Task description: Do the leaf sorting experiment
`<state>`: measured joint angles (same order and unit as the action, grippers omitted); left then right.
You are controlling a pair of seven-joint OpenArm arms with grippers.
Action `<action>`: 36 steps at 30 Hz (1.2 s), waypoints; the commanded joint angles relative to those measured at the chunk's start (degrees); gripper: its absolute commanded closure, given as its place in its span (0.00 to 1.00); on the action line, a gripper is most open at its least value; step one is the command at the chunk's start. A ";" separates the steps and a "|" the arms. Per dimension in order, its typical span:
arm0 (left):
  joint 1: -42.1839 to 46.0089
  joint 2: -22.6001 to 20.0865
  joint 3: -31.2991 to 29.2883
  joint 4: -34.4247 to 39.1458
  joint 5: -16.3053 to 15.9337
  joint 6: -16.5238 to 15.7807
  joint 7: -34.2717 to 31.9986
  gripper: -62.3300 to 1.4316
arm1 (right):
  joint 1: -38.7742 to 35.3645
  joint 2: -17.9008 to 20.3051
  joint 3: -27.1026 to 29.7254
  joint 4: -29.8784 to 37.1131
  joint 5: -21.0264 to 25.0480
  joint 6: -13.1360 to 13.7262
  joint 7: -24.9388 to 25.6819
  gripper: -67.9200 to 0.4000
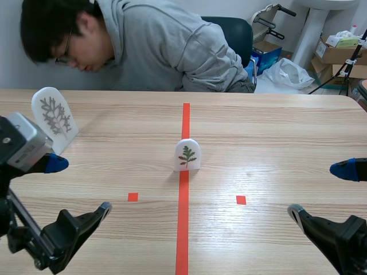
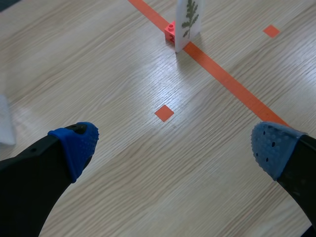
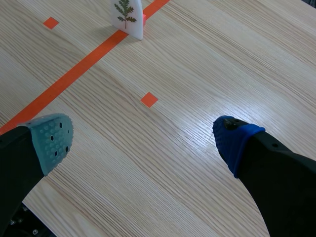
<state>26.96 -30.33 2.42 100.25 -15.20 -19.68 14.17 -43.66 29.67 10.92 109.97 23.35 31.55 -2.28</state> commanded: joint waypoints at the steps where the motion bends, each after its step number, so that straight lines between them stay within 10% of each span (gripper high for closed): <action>1: -4.33 -0.20 1.92 -2.82 -0.42 -1.66 -0.74 0.00 | 0.52 0.15 0.72 0.59 0.39 0.00 0.44 0.15; 19: -43.23 10.84 28.57 -40.92 5.42 -7.06 -3.72 0.00 | 0.50 0.15 0.72 0.59 0.20 0.00 0.04 0.15; 36: -52.13 24.48 31.06 -56.41 11.87 -3.56 -8.63 0.00 | 0.63 0.13 0.70 0.59 0.20 0.00 0.04 0.15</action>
<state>-24.27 -6.26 34.11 42.96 -2.70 -23.46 6.46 -43.66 29.69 10.92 109.97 23.14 31.55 -2.90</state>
